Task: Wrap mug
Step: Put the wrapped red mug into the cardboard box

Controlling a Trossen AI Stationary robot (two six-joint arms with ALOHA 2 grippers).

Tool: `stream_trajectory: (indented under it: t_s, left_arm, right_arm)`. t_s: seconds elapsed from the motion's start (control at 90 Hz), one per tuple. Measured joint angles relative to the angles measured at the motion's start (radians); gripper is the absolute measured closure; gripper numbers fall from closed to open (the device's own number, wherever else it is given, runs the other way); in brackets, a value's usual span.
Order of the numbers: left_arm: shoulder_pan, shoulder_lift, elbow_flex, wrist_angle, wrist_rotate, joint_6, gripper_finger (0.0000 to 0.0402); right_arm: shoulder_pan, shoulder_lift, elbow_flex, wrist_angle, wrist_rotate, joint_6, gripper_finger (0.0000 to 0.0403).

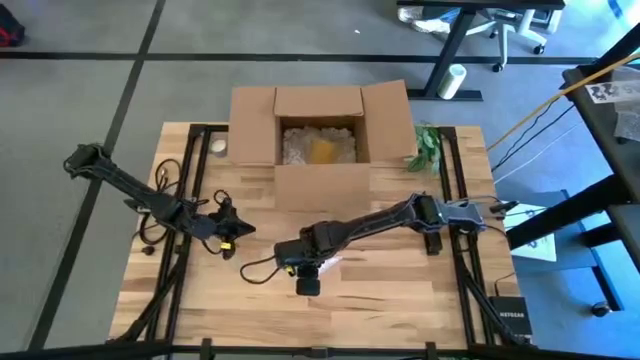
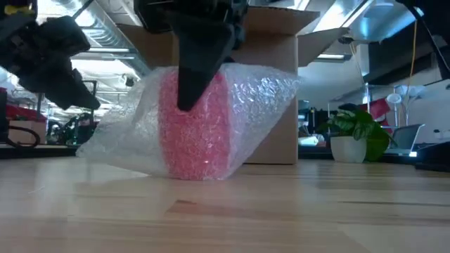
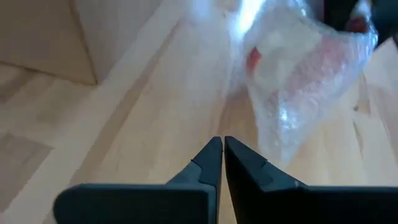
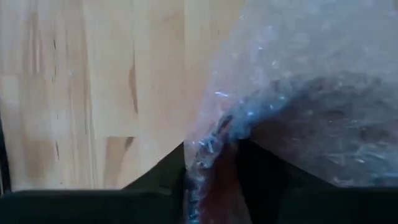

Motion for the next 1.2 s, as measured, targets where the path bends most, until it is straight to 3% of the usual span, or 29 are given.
stream_trajectory:
  t_s: [0.1, 0.211, 0.467, 0.656, 0.967, 1.2]
  left_arm:
    - [0.000, -0.059, -0.078, 0.087, -0.002, 0.020, 0.0402]
    - [0.000, -0.112, -0.149, 0.184, -0.009, 0.044, 0.0402]
    - [0.039, -0.191, -0.150, 0.183, -0.112, 0.175, 0.0402]
    - [0.106, -0.301, -0.150, 0.193, -0.029, 0.299, 0.0402]
    - [0.184, -0.580, -0.150, 0.113, 0.018, 0.431, 0.0402]
    - [0.251, -0.656, -0.150, 0.111, 0.077, 0.496, 0.0402]
  right_arm:
    - [0.001, 0.000, 0.000, 0.015, 0.006, -0.011, 0.0387]
    - [-0.001, 0.000, 0.000, 0.054, 0.012, -0.014, 0.0383]
    - [-0.002, 0.000, -0.002, 0.072, 0.012, -0.019, 0.0394]
    - [-0.002, 0.000, -0.003, 0.074, -0.008, -0.034, 0.0390]
    - [-0.002, 0.002, -0.003, 0.080, -0.030, -0.060, 0.0389]
    - [-0.004, 0.002, -0.003, 0.106, -0.050, -0.065, 0.0389]
